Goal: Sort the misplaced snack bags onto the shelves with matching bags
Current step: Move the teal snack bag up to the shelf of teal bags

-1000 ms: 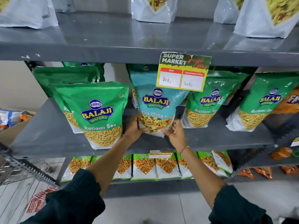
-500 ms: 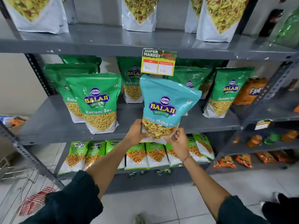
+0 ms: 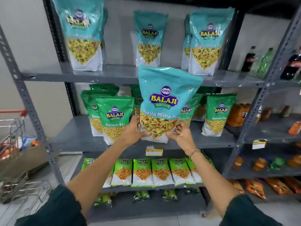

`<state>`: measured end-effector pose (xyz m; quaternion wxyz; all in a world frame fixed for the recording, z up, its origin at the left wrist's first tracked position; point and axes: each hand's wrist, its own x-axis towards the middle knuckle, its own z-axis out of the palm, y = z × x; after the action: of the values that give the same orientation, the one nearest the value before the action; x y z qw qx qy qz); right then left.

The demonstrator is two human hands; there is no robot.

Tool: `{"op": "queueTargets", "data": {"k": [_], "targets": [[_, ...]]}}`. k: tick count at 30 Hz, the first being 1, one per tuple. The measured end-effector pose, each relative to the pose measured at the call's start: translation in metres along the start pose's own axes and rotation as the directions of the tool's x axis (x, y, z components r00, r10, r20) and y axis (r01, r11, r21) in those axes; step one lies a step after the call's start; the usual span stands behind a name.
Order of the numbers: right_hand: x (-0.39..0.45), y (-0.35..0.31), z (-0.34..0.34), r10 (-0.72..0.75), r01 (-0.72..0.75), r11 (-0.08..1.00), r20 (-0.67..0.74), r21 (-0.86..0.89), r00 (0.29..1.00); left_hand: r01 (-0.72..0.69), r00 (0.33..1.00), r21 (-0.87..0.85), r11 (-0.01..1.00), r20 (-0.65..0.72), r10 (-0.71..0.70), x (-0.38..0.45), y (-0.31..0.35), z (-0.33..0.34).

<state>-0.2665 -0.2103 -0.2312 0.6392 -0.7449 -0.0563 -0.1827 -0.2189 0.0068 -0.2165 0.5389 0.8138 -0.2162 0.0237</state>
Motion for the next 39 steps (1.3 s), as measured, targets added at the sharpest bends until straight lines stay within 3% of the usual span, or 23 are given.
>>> {"op": "queueTargets", "data": {"k": [8,19,26,39], "targets": [[0.07,-0.086,0.01,-0.184,0.183,0.983,0.025,0.024,0.983,-0.118,0.978,0.061,0.991,-0.168,0.127,0.042,0.067,-0.064],[0.181,-0.151,0.011,-0.294,0.292,0.955,0.036,0.053,0.955,-0.203,0.943,0.209,0.957,-0.221,0.249,0.131,0.125,-0.119],[0.245,-0.142,0.009,-0.267,0.264,0.962,0.033,0.063,0.963,-0.201,0.941,0.232,0.952,-0.224,0.253,0.198,0.117,-0.121],[0.312,-0.119,0.013,-0.194,0.194,0.981,0.007,-0.022,0.981,-0.091,0.968,0.151,0.984,-0.219,0.124,0.277,0.086,-0.121]]}}
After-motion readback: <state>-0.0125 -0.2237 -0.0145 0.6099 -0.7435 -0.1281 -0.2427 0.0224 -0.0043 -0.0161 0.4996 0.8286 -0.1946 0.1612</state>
